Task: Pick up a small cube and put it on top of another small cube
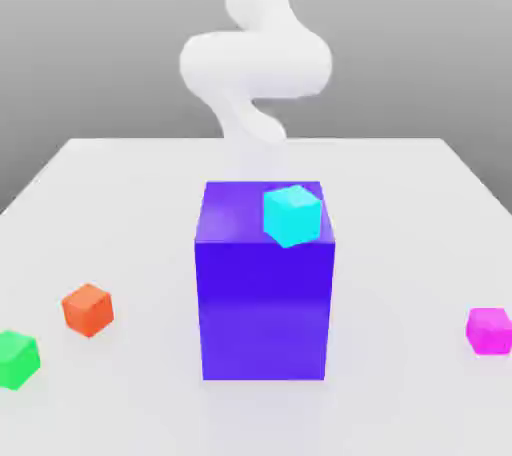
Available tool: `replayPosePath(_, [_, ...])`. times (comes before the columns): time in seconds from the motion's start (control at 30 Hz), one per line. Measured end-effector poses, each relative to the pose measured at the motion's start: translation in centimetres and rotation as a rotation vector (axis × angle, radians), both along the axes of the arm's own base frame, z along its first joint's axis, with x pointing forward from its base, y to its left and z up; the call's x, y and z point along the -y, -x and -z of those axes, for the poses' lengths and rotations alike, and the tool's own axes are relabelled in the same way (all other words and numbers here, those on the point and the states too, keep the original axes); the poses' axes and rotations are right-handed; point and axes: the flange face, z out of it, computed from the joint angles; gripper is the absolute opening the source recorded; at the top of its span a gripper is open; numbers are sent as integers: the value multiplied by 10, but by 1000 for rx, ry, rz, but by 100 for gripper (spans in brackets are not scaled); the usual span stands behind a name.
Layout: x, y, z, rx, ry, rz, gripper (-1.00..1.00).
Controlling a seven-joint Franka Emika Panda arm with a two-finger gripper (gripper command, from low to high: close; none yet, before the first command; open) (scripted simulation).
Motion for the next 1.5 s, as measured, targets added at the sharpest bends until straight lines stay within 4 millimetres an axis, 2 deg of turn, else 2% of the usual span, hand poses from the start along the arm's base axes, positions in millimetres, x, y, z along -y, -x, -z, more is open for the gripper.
replayPosePath(0.1, [-41, -33, 53, -86, 94, -133, 0])
replayPosePath(0.2, [-83, -54, 108, -164, 178, -271, 0])
replayPosePath(0.3, [-125, -64, 165, -238, 256, -417, 0])
replayPosePath(0.4, [-166, -63, 223, -308, 327, -572, 0])
replayPosePath(0.53, [-217, -45, 301, -396, 408, -788, 0])
replayPosePath(0.67, [-272, -1, 377, -472, 480, -1043, 0])
replayPosePath(0.83, [-304, 57, 464, -570, 527, -1314, 0])
replayPosePath(0.9, [-310, 67, 491, -582, 528, -1356, 0])
replayPosePath(1.0, [-311, 70, 528, -586, 529, -1369, 0])
replayPosePath(1.03, [-311, 71, 539, -586, 530, -1370, -100])
replayPosePath(1.2, [-310, 71, 539, -587, 531, -1370, -100])
replayPosePath(1.23, [-310, 72, 544, -587, 531, -1370, -100])
replayPosePath(1.27, [-310, 72, 540, -587, 531, -1370, -100])
replayPosePath(1.43, [-311, 70, 487, -585, 529, -1368, -100])
replayPosePath(1.47, [-310, 59, 476, -576, 512, -1341, -100])
replayPosePath(1.5, [-297, 38, 467, -573, 490, -1292, -100])
